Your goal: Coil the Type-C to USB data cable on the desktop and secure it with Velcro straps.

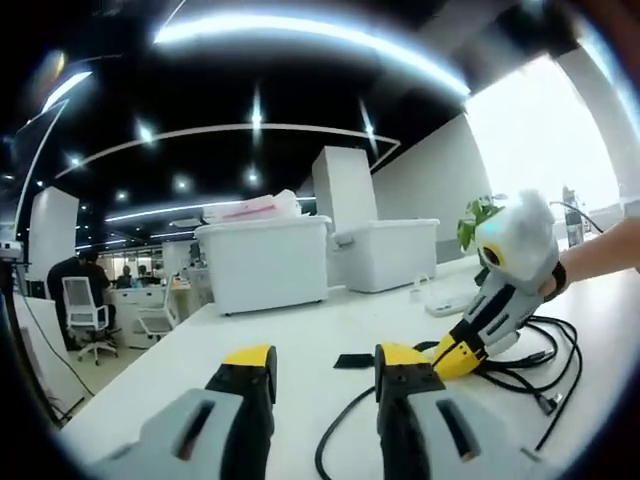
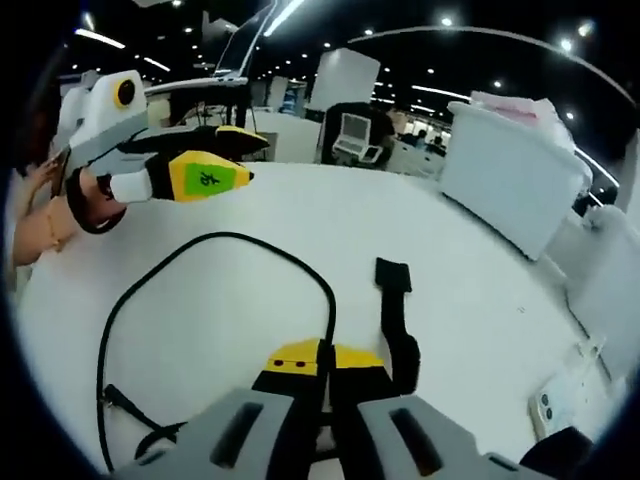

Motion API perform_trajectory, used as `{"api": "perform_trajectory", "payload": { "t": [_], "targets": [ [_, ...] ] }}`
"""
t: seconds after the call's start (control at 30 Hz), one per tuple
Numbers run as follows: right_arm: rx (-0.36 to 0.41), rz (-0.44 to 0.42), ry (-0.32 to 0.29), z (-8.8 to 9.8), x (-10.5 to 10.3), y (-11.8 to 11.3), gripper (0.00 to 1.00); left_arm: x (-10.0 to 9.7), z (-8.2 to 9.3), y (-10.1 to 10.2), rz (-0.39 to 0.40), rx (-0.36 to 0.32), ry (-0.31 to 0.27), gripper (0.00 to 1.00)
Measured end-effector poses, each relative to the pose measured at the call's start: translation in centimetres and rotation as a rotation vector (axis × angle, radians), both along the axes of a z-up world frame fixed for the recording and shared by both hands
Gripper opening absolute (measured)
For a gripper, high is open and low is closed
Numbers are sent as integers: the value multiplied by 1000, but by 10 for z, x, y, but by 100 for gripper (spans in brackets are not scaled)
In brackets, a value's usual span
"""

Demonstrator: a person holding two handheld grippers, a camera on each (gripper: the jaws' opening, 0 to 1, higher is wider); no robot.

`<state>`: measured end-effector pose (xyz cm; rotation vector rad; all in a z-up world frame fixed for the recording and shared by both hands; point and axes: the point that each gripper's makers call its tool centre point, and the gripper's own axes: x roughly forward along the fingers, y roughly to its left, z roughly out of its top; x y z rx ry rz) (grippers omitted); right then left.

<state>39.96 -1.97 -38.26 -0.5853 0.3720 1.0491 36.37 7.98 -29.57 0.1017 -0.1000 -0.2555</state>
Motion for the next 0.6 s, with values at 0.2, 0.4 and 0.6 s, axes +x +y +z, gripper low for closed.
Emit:
{"api": "perform_trajectory", "payload": {
  "t": [0.2,0.4,0.6],
  "targets": [
    [-100,61,-202,4,-2,3,0,1,-1,2,6,5,2,41],
    [-64,59,-215,5,-3,3,0,2,-3,3,8,5,10,41],
    [-54,59,-226,12,-4,2,0,1,-3,2,7,3,9,41]
  ]
}}
